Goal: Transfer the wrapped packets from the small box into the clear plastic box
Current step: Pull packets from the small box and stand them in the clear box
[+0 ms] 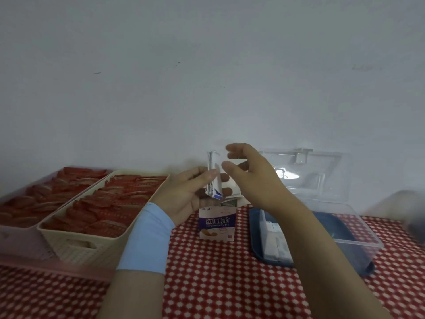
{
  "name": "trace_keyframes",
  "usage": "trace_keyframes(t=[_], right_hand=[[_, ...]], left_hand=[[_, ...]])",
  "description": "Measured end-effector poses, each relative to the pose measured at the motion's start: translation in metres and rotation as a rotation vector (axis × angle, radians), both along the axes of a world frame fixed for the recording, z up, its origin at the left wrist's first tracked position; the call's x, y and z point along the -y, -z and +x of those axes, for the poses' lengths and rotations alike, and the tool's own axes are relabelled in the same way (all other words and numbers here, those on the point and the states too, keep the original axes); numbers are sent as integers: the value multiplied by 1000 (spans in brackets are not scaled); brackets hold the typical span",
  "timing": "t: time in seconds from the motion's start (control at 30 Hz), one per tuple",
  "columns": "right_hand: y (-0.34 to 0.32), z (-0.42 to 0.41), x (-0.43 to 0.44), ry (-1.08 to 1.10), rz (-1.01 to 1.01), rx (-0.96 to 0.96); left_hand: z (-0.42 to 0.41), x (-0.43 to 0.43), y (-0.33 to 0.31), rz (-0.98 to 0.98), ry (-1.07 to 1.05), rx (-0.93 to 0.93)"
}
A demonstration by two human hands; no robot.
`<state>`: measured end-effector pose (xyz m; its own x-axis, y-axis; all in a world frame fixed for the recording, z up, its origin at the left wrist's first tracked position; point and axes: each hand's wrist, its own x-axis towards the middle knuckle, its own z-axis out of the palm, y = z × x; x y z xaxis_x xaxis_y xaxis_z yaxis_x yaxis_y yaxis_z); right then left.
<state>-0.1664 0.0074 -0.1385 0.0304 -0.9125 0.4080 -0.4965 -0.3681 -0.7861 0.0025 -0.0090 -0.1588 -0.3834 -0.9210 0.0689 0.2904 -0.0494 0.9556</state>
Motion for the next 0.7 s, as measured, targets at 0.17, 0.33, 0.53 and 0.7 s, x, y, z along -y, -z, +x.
trace_keyframes(t=[0.17, 0.33, 0.53, 0.7], right_hand=[[-1, -12, -8, -183, 162, 266], [2, -30, -15, -75, 113, 276], [-2, -53, -45, -122, -25, -151], [-3, -63, -52, -23, -164, -269]], left_hand=[[-14, -11, -3, 52, 161, -12], [-34, -14, -2, 86, 180, -31], [-59, -17, -2, 105, 184, -149], [-75, -27, -2, 83, 261, -109]])
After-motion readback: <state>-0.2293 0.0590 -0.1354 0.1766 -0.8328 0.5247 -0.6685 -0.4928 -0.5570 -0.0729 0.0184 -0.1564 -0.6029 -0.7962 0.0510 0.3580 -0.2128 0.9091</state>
